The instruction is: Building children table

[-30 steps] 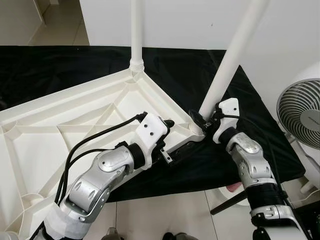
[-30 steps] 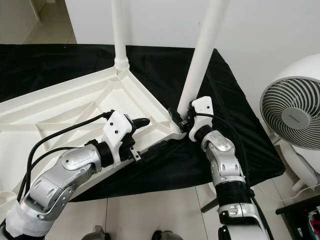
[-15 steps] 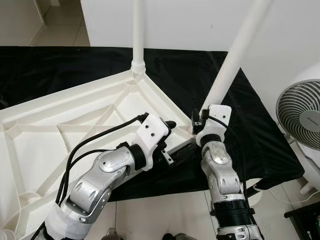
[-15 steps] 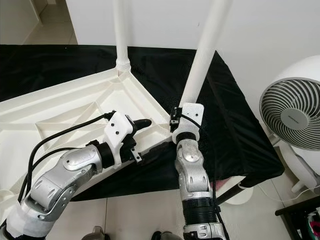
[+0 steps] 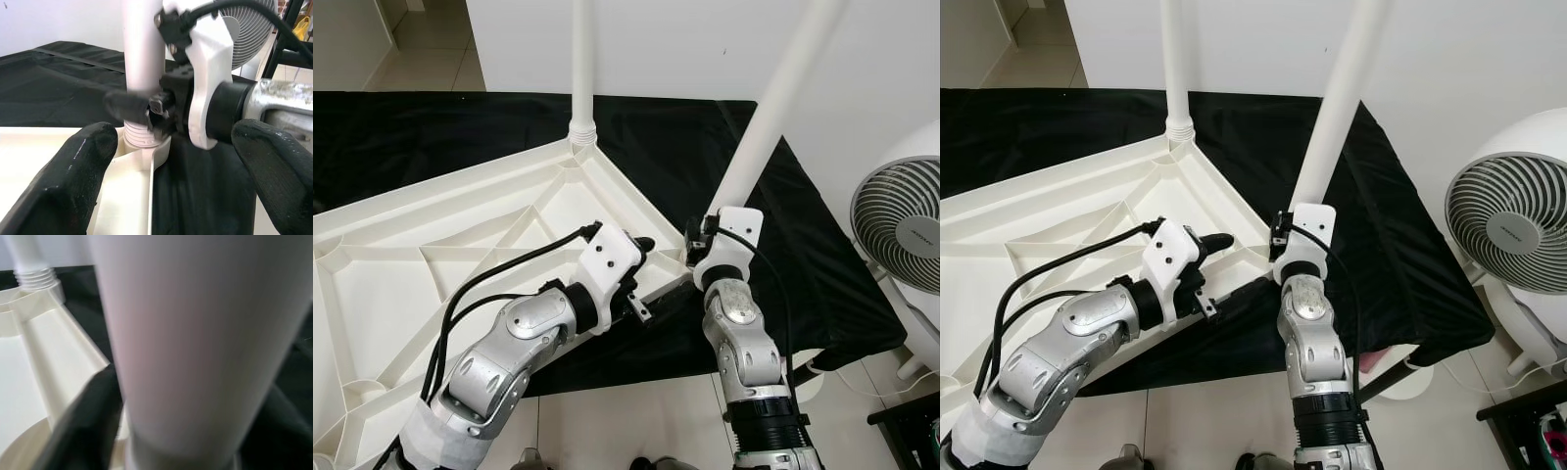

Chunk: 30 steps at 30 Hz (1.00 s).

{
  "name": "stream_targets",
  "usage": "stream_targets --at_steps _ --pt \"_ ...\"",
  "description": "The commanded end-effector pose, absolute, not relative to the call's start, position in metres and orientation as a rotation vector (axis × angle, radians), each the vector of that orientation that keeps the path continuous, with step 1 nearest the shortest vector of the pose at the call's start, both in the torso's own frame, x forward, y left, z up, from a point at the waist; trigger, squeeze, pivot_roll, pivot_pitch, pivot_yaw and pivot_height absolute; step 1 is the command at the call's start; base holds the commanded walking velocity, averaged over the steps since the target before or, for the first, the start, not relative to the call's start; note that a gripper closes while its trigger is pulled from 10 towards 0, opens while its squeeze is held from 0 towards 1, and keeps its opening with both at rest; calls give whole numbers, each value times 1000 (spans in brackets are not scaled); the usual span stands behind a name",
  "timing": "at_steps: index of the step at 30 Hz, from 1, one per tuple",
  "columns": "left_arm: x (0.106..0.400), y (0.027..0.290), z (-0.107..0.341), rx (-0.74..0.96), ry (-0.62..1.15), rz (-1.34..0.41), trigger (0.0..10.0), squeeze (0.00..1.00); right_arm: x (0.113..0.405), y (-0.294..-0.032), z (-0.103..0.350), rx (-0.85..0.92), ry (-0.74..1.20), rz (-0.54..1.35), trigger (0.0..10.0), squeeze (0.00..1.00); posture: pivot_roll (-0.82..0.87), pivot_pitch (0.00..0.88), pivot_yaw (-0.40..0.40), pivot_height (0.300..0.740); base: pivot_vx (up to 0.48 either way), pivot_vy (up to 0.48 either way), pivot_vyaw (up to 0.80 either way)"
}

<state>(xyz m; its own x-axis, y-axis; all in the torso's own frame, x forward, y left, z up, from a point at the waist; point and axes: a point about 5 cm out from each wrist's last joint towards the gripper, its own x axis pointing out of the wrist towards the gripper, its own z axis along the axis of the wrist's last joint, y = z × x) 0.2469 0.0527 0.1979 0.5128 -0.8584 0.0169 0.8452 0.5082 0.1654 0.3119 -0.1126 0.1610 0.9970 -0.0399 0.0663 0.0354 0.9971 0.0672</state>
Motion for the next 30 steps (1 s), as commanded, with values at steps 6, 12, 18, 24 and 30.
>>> stream_targets --at_steps 6,12,18,24,30 --pt "242 51 195 151 -87 -1070 10000 0 316 -118 162 67 -90 42 10000 1000 156 99 -65 740 0 0 0" --pt "243 50 193 152 -83 -1063 10000 0 321 -122 167 58 -115 153 10000 0 159 93 -68 740 0 0 0" --pt "242 48 190 150 -77 -1060 10000 0 329 -132 174 -1 -148 395 10000 0 162 83 -69 740 0 0 0" --pt "246 46 186 149 -66 -1026 10000 0 334 -144 167 -53 -122 474 10000 0 164 77 -72 740 0 0 0" --pt "256 44 174 155 -38 -913 10000 0 338 -153 155 -64 -76 549 10000 0 169 69 -74 740 0 0 0"
